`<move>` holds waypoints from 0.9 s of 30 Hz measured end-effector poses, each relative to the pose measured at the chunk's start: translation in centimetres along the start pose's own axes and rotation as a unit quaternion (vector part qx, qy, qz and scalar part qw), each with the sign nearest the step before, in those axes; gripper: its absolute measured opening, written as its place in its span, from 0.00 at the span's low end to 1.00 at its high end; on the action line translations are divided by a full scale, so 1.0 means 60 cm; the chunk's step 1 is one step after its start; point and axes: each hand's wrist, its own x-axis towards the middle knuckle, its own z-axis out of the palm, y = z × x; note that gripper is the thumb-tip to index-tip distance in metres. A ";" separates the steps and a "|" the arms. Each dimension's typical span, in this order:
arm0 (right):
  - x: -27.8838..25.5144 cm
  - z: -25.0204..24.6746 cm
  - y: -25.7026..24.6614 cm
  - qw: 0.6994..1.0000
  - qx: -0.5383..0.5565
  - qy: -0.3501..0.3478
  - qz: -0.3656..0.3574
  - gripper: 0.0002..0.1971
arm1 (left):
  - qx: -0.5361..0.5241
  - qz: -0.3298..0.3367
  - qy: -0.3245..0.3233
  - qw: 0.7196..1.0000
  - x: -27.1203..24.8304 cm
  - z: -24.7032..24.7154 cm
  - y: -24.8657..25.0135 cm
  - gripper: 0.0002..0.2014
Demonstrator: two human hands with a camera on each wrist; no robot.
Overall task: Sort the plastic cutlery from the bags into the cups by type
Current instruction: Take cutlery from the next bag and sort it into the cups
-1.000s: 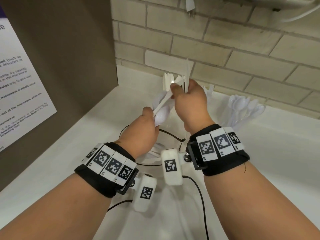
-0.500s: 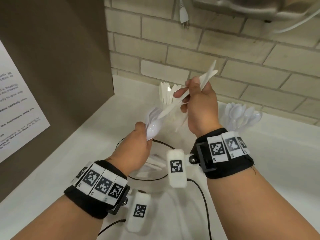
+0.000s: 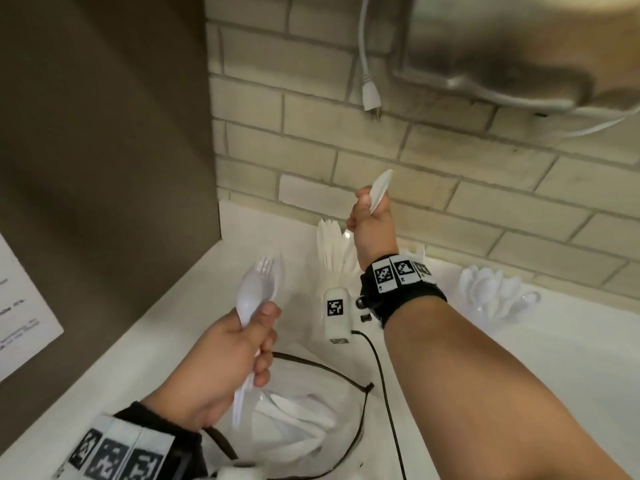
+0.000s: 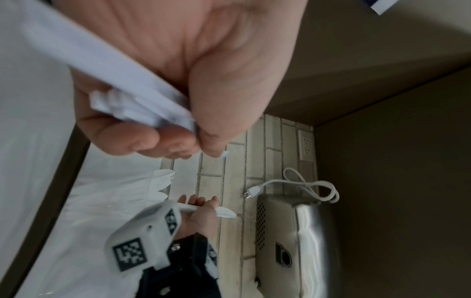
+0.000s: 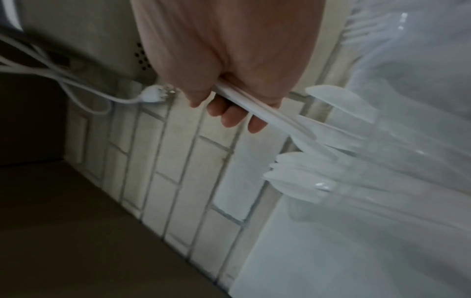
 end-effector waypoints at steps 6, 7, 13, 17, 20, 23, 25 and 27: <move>0.022 0.003 0.069 0.994 -0.011 -0.023 0.105 0.04 | -0.044 -0.017 -0.022 0.999 0.014 -0.007 -0.001 0.15; 0.024 0.002 0.074 0.993 -0.023 -0.021 0.113 0.08 | -0.046 -0.018 -0.027 0.998 0.015 -0.006 -0.004 0.15; 0.021 -0.010 0.057 0.991 -0.092 -0.024 0.093 0.22 | -0.091 -0.039 -0.070 0.993 0.010 0.010 -0.005 0.14; -0.016 -0.033 -0.004 0.994 -0.099 -0.002 0.055 0.16 | -0.095 -0.042 -0.095 0.990 0.003 0.019 -0.003 0.12; -0.085 -0.059 -0.051 0.995 -0.043 -0.064 0.058 0.08 | -0.064 -0.045 -0.112 0.991 -0.005 0.025 -0.008 0.13; -0.164 -0.087 -0.081 0.982 -0.029 -0.162 0.092 0.06 | -0.038 -0.038 -0.142 0.988 -0.016 0.035 -0.015 0.16; -0.205 -0.103 -0.092 0.972 -0.028 -0.200 0.118 0.08 | -0.002 -0.024 -0.164 0.986 -0.023 0.047 -0.019 0.20; -0.232 -0.120 -0.093 0.968 -0.068 -0.214 0.115 0.14 | 0.038 -0.009 -0.180 0.983 -0.029 0.059 -0.023 0.22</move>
